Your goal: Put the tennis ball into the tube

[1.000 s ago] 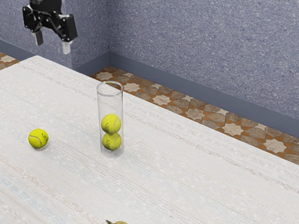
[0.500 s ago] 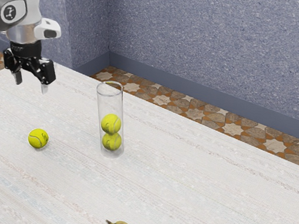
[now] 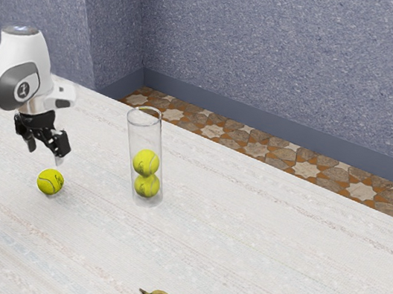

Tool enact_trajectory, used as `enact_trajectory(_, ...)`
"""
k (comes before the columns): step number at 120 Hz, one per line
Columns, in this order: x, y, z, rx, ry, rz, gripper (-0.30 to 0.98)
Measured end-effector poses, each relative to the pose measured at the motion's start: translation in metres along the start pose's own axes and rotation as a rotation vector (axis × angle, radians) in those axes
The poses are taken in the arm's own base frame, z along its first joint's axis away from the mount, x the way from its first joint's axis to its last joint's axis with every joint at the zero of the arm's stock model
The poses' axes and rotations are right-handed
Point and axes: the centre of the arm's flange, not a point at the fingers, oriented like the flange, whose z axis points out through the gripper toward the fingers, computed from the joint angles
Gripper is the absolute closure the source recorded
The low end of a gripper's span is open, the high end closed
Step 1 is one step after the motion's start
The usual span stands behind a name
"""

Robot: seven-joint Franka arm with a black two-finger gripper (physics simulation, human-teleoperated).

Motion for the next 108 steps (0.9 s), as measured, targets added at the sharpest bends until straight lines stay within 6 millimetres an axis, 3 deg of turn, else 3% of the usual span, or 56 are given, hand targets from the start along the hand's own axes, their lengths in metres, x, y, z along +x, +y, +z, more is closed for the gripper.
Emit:
enact_trajectory(20, -0.002, -0.019, 0.039, -0.005, -0.015, 0.004, 0.00)
enact_trajectory(32, 0.003, -0.017, 0.057, -0.019, -0.018, 0.013, 0.00)
enact_trajectory(72, 0.005, -0.025, 0.083, -0.058, -0.018, 0.001, 0.00)
enact_trajectory(108, 0.022, -0.029, 0.098, -0.059, -0.018, 0.021, 0.00)
